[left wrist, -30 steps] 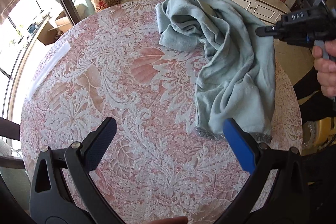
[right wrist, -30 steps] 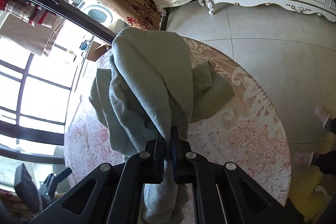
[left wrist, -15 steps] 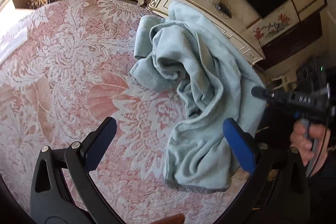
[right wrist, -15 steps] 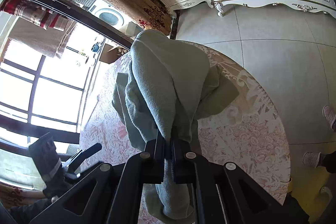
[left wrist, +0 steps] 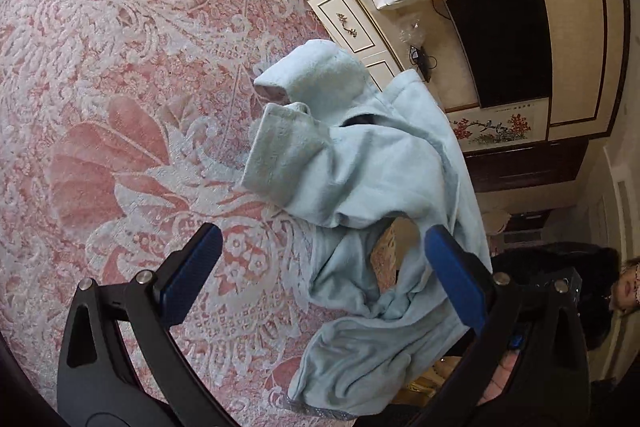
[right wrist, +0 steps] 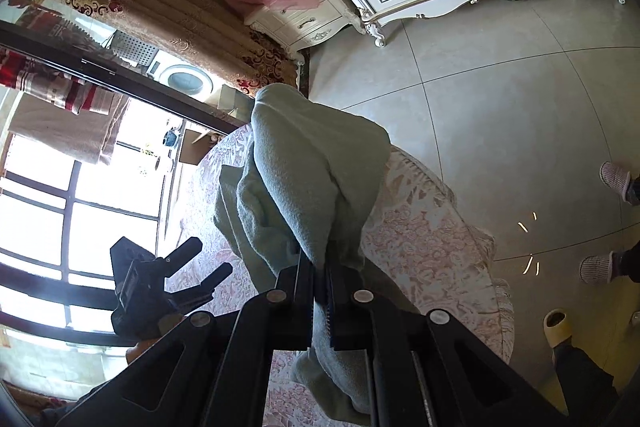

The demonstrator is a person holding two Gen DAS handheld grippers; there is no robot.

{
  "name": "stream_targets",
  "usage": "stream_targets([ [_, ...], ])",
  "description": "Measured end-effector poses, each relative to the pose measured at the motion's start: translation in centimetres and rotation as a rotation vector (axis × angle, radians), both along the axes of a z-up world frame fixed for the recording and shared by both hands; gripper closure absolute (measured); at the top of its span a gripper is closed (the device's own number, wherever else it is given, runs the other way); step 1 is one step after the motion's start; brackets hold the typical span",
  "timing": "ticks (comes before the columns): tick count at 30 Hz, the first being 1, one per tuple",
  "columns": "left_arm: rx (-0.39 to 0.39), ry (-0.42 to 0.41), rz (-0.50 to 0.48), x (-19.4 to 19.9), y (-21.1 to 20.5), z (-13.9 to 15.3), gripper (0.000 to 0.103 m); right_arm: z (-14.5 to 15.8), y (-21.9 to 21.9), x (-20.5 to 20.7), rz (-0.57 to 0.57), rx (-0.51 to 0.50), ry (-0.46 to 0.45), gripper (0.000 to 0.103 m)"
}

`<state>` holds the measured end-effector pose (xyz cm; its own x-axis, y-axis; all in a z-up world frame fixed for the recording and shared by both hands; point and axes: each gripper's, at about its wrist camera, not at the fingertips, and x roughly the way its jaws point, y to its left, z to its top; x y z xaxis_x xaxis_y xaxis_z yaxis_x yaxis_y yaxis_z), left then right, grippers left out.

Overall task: Fold clothes
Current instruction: 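Grasp the shirt with the left gripper while the right gripper holds it up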

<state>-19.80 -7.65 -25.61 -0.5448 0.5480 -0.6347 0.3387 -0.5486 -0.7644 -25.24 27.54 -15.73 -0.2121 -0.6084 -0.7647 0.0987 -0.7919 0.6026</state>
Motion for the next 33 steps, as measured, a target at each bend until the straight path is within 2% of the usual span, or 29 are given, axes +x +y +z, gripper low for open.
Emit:
stream_targets([
  [3,0.007,0.000,0.011,-1.0,0.4,-0.8,0.009,-0.1,0.8,0.2,-0.011,0.002,-0.004,0.099],
  [4,0.029,-0.002,0.023,-1.3,0.4,-1.0,0.013,-0.2,1.1,0.2,-0.016,0.000,-0.006,0.099],
  [5,0.055,-0.004,0.037,-1.5,0.5,-1.3,0.014,-0.3,1.4,0.2,-0.022,-0.003,-0.008,0.099],
  [11,0.358,0.032,0.105,-1.7,2.2,-1.9,0.014,-0.7,2.3,0.0,-0.045,-0.009,-0.017,0.099],
  [13,0.397,0.057,0.108,-2.0,3.2,-1.3,0.014,-0.8,2.3,0.0,-0.043,-0.008,-0.018,0.099],
  [16,0.379,0.053,0.088,-2.9,4.4,-0.8,0.015,-0.8,2.1,0.1,-0.033,-0.009,-0.012,0.099],
  [18,0.355,0.057,0.064,-3.7,4.9,-0.6,0.026,-0.7,1.9,0.1,-0.023,-0.006,-0.006,0.099],
  [22,0.292,0.051,0.018,-4.4,5.2,-0.6,0.089,-0.2,1.5,0.5,-0.011,0.002,0.003,0.099],
  [28,0.272,0.154,-0.020,-3.7,4.2,1.6,0.094,1.0,1.3,1.3,0.020,0.004,0.029,0.099],
  [33,0.218,0.288,-0.022,-1.1,0.3,6.9,0.094,3.1,0.7,2.2,0.037,-0.018,0.052,0.099],
])
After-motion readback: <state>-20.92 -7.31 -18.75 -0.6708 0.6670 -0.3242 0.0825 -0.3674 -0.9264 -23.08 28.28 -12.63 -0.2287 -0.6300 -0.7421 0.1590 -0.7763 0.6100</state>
